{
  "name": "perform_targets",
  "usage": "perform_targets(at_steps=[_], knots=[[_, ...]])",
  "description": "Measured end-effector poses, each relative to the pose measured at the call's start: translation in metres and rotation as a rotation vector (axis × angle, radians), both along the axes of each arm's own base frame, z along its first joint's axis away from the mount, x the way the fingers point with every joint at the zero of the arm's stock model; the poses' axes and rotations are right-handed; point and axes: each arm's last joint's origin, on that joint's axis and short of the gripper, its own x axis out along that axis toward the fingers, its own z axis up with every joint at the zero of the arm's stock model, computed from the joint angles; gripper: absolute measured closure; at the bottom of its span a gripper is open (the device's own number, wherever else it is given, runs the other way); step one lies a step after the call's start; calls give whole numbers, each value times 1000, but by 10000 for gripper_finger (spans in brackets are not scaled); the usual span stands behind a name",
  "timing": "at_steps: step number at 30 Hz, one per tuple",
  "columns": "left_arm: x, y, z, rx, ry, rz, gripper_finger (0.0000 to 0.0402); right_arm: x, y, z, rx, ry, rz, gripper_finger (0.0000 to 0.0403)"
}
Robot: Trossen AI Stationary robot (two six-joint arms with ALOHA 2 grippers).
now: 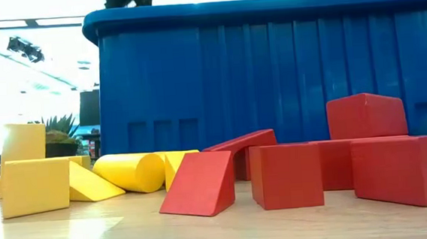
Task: Sort blocks
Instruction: Adjust the blue bin
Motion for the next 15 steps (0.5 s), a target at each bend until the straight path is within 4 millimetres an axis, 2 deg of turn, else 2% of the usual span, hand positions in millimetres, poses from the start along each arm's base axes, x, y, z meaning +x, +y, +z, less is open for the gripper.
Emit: perform_targets(at_steps=[5, 10, 15], knots=[[6, 19, -18, -82, -78, 31, 154, -3, -12, 1, 47, -29, -1, 205], [4, 29, -35, -113, -54, 79, 154, -4, -23, 4, 36, -94, 5, 186], [2, 32, -36, -97, -32, 87, 154, -5, -32, -14, 96, -51, -17, 172]])
